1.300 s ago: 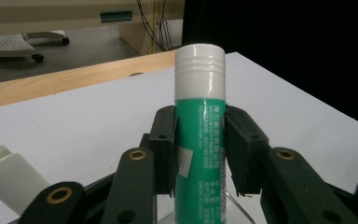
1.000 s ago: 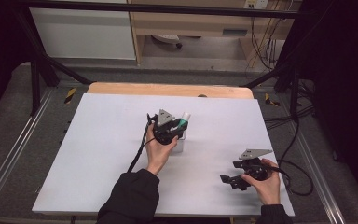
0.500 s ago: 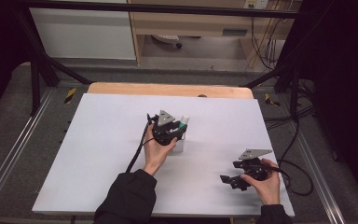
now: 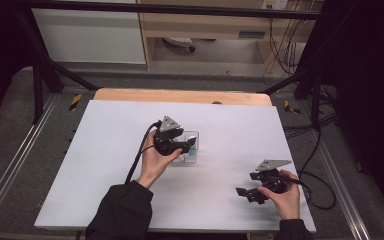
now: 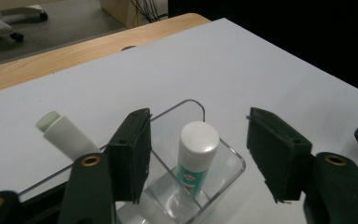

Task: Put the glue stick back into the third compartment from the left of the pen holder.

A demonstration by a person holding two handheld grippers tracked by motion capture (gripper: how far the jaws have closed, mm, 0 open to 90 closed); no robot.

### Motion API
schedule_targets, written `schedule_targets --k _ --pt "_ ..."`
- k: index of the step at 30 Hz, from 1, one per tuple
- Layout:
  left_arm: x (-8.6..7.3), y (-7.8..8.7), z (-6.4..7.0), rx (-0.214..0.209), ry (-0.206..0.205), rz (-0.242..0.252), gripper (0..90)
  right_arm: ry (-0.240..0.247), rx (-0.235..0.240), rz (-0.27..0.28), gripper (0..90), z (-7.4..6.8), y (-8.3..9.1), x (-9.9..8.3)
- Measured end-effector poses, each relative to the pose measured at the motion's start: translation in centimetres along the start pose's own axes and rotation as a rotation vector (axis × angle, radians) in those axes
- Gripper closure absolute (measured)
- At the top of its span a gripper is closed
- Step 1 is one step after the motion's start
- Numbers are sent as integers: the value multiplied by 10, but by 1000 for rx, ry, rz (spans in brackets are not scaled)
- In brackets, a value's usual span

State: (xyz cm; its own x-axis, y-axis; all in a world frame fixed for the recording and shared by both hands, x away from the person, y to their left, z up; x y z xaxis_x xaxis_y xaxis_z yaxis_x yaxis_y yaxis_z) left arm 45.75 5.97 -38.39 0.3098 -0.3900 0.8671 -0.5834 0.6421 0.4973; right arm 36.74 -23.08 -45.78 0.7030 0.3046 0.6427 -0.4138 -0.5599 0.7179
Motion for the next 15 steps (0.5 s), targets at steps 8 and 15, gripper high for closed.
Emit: schedule_targets --k 8,15 --pt "-9 24 -7 -38 -62 -61 180 -1 -3 0 157 -1 -1 1" --pt "-24 48 -18 -31 -99 -86 97 -2 -5 -5 157 -1 -1 1"
Point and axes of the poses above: each handheld gripper's, and its own axes: y roughly backward along the jaws, x roughly out of its top, z roughly to its right, the point moved 4 cm from there along -y, roughly forward along the jaws, and after that the axes turned 8 degrees about -y, right-handed, at the moved point
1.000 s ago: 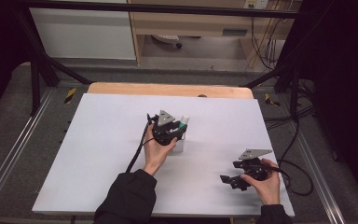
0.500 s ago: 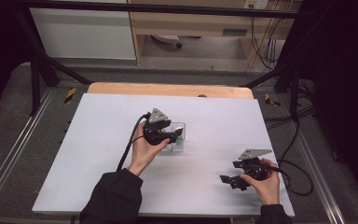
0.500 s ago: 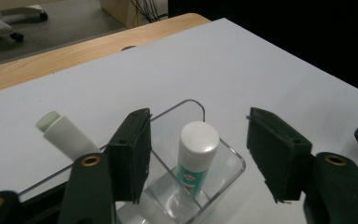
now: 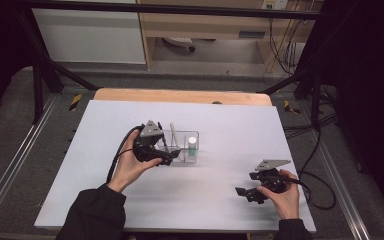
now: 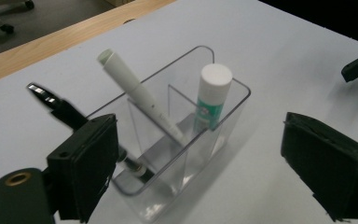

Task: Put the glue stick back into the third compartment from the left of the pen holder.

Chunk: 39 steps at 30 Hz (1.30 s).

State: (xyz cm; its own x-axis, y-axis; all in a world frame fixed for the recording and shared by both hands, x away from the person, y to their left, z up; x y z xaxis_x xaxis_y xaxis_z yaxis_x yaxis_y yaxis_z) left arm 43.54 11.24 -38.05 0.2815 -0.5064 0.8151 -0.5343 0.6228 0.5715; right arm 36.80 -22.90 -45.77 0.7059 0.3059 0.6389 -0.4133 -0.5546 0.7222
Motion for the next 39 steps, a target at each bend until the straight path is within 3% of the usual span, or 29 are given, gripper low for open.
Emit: schedule_targets --k 12,18,21,32,39 --pt "-51 32 -9 11 8 -43 54 4 -2 -1 154 0 0 0" --pt "-79 45 -18 33 39 -42 52 1 -3 -5 154 0 -2 0" --pt "-94 50 -22 55 34 -55 52 -1 -4 -5 154 0 -1 0" --pt "-148 70 -34 91 110 -95 51 -5 -6 -7 151 1 -3 -1" --pt "-165 77 -36 101 132 -104 51 -7 -7 -10 147 2 -3 -1"
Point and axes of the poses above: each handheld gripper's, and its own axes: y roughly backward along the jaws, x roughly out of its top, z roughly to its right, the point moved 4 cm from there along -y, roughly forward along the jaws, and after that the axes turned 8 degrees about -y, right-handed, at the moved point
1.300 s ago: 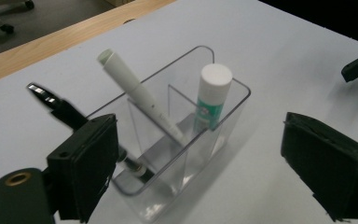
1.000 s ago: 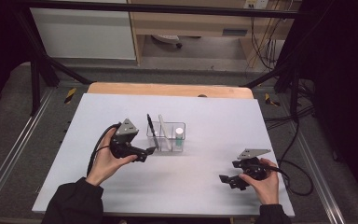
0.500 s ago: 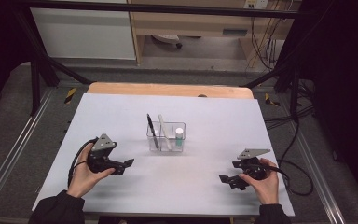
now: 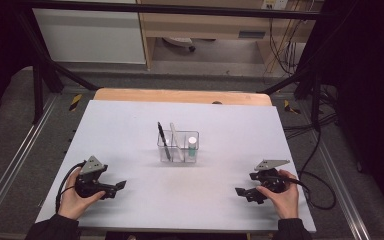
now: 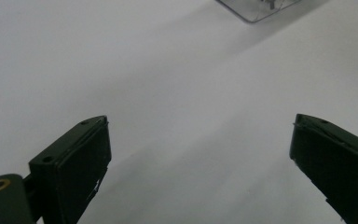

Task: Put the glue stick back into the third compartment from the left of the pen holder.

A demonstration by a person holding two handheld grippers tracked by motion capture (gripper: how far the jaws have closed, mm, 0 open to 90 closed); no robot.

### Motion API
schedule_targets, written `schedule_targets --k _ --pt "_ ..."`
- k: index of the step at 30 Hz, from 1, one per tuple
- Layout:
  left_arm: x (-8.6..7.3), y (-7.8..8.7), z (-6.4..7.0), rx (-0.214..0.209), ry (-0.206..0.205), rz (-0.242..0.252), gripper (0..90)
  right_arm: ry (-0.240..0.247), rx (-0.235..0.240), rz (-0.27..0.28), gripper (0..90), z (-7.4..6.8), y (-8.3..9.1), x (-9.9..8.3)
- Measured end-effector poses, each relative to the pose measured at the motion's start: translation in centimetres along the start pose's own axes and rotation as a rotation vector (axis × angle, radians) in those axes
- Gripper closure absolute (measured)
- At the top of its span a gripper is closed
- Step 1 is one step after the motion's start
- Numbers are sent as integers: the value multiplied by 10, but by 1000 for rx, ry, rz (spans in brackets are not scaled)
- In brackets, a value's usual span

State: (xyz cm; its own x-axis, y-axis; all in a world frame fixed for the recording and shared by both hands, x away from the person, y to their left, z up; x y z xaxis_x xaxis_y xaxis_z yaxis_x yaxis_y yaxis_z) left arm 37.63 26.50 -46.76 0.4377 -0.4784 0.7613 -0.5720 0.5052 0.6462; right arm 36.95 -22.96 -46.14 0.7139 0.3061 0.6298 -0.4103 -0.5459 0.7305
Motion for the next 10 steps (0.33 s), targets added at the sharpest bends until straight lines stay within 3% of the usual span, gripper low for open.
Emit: schedule_targets --k 10 --pt "-8 -5 1 -13 -1 -37 51 -3 -1 4 141 2 0 -1"
Point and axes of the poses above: each handheld gripper's, and its own axes: y roughly backward along the jaws, x roughly out of its top, z roughly to its right, the point moved 4 cm from there along -y, roughly forward along the jaws, and after that the axes turned 8 degrees about -y, right-handed, at the moved point
